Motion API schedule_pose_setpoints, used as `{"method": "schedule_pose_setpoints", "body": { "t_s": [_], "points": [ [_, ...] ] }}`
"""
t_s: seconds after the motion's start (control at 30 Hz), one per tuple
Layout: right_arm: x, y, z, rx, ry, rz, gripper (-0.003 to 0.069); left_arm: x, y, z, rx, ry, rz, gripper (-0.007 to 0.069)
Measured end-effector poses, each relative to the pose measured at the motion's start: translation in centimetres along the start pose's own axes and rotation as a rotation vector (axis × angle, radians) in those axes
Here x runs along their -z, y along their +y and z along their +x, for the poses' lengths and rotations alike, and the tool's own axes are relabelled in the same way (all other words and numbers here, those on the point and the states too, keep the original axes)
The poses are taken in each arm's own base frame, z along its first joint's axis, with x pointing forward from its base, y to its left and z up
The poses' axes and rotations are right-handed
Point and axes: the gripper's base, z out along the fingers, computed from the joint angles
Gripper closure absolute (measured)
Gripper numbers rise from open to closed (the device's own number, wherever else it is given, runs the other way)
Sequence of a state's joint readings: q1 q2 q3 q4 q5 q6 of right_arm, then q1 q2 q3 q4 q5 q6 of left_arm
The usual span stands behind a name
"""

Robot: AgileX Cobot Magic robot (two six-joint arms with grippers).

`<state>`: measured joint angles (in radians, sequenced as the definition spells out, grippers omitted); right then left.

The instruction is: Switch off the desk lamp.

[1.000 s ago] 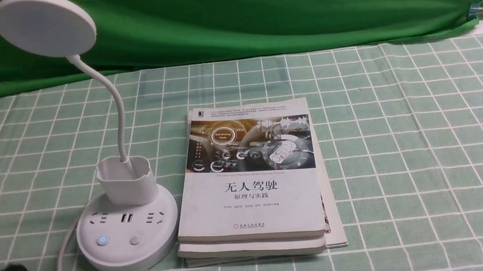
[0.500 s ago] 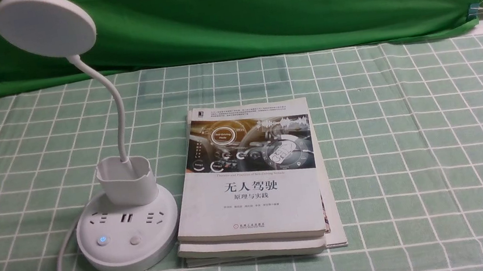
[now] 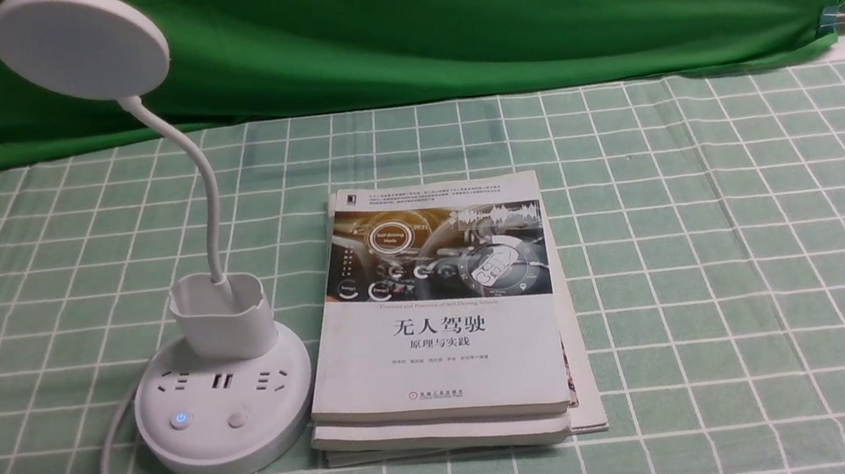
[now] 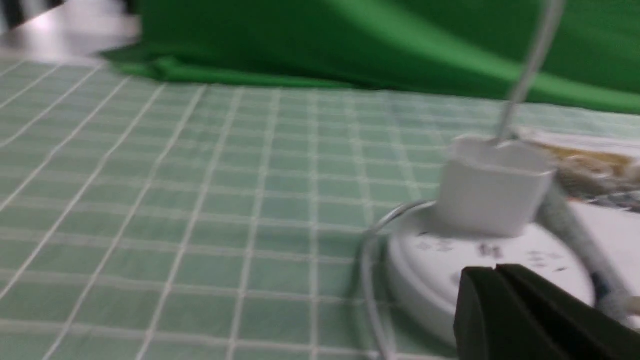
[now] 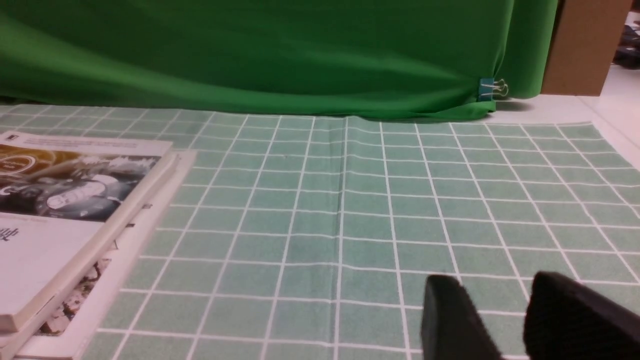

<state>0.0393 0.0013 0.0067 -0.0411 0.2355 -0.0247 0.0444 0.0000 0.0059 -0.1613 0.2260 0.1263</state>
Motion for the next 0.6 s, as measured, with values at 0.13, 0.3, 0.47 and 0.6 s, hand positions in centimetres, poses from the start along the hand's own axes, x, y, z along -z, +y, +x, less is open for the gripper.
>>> {"method": "schedule_pose_setpoints", "body": {
  "t_s": [0.13,0.3,0.47,0.6],
  "points": [
    [0.00,0.00,0.00,0.000,0.000,0.000,0.0417,0.03,-0.02,0.67,0.070,0.072,-0.007,0.0624],
    [0.00,0.00,0.00,0.000,0.000,0.000,0.0417,0.04,-0.04,0.72,0.093,0.078,-0.005,0.0624],
    [0.00,0.00,0.00,0.000,0.000,0.000,0.0417,0.04,-0.04,0.72,0.093,0.078,-0.005,0.0624],
    [0.00,0.00,0.00,0.000,0.000,0.000,0.0417,0.04,-0.04,0.72,0.093,0.078,-0.005,0.0624]
  ]
}}
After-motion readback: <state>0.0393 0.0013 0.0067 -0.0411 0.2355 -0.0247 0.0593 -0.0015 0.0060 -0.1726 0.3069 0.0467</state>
